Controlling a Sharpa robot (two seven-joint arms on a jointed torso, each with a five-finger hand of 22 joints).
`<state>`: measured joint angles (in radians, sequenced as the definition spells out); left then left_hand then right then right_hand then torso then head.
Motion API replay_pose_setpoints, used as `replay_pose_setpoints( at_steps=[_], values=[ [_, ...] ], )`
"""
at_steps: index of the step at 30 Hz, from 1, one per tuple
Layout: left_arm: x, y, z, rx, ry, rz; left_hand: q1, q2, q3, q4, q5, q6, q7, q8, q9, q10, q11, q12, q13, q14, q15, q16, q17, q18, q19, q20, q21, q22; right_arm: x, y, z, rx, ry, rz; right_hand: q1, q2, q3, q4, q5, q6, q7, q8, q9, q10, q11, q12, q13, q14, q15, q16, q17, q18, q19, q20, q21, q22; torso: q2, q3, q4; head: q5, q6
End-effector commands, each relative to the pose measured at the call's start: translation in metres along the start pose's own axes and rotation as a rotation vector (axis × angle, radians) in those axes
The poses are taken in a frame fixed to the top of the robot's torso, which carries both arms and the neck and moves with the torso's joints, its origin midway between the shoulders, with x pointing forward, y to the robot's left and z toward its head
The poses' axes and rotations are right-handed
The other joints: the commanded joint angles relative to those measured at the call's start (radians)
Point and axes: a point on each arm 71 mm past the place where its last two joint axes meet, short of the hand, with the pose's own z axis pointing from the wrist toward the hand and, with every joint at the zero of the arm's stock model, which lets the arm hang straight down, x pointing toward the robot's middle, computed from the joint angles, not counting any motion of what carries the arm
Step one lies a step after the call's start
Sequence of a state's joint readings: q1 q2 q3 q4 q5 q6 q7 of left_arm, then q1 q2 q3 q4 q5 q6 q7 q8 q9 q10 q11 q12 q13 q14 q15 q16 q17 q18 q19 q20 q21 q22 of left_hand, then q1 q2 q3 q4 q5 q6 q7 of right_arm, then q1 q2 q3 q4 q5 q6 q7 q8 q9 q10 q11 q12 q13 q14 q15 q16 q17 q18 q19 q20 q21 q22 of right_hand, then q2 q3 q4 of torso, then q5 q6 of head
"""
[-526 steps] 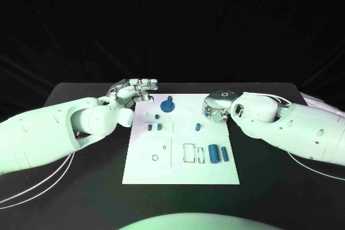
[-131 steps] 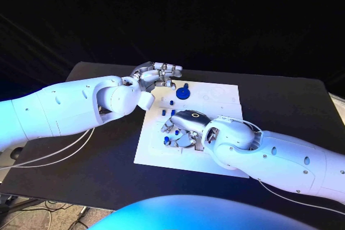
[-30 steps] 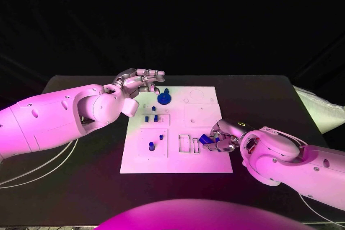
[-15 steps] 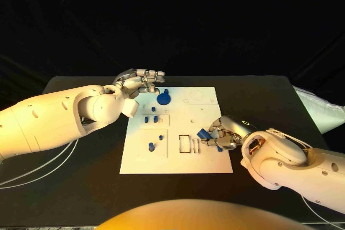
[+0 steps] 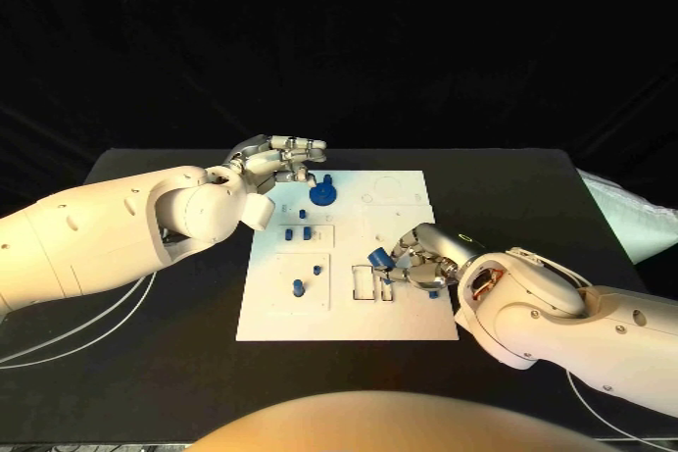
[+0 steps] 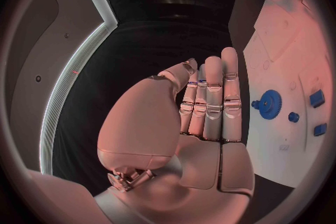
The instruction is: Assemble the parts on the task board
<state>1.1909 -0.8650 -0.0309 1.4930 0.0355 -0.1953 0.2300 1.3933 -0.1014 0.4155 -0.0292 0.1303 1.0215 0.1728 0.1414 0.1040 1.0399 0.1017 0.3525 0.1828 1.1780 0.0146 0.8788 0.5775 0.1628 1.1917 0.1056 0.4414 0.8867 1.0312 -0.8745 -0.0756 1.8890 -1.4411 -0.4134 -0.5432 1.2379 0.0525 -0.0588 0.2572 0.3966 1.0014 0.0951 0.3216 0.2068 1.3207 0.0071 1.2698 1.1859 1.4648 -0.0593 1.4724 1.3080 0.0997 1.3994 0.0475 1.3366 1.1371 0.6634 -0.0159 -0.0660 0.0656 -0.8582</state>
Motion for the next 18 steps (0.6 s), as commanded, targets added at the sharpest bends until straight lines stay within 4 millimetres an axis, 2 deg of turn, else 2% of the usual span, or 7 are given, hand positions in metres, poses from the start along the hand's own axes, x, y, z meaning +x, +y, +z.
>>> replay_pose_setpoints(
  at_steps=[1, 5, 18],
  values=[
    [0.004, 0.000, 0.001, 0.006, 0.028, -0.002, 0.001, 0.012, -0.006, -0.003, 0.002, -0.007, -0.001, 0.007, -0.001, -0.007, -0.002, 0.004, 0.001, -0.007, 0.000, -0.005, -0.001, 0.019, 0.001, 0.005, -0.004, -0.001, 0.009, 0.002, 0.003, 0.028, 0.103, -0.010, -0.027, -0.012, -0.007, 0.016, 0.012, 0.030, -0.020, 0.040, 0.070, 0.007, -0.007, -0.004, 0.004, 0.072, -0.009, -0.005, 0.074, -0.014, 0.000, -0.007, 0.002, -0.001, 0.000, -0.0003, 0.0021, 0.001, -0.001],
    [0.004, 0.000, 0.001, 0.007, 0.028, -0.002, 0.002, 0.013, -0.005, -0.004, 0.002, -0.008, -0.001, 0.007, -0.001, -0.008, -0.002, 0.005, 0.001, -0.007, 0.000, -0.005, -0.001, 0.019, 0.001, 0.005, -0.005, -0.001, 0.014, 0.004, 0.006, 0.041, 0.149, -0.020, -0.039, -0.010, -0.018, 0.029, 0.029, 0.041, -0.027, 0.052, 0.085, 0.024, -0.013, 0.010, 0.026, 0.072, -0.013, -0.006, 0.073, -0.014, 0.001, -0.011, 0.002, -0.001, 0.000, -0.0008, 0.0009, 0.004, 0.000],
    [0.004, 0.000, 0.000, 0.006, 0.028, -0.002, 0.002, 0.013, -0.005, -0.004, 0.002, -0.008, -0.001, 0.007, -0.001, -0.008, -0.002, 0.005, 0.001, -0.007, 0.000, -0.005, -0.001, 0.019, 0.001, 0.005, -0.005, -0.001, 0.020, 0.008, 0.013, 0.045, 0.159, -0.014, -0.050, -0.001, -0.025, 0.031, 0.042, 0.047, -0.032, 0.063, 0.100, 0.039, -0.018, 0.024, 0.047, 0.072, -0.018, -0.007, 0.072, -0.015, 0.002, -0.015, 0.002, 0.000, 0.001, 0.0007, -0.0011, 0.012, -0.005]
  ],
)
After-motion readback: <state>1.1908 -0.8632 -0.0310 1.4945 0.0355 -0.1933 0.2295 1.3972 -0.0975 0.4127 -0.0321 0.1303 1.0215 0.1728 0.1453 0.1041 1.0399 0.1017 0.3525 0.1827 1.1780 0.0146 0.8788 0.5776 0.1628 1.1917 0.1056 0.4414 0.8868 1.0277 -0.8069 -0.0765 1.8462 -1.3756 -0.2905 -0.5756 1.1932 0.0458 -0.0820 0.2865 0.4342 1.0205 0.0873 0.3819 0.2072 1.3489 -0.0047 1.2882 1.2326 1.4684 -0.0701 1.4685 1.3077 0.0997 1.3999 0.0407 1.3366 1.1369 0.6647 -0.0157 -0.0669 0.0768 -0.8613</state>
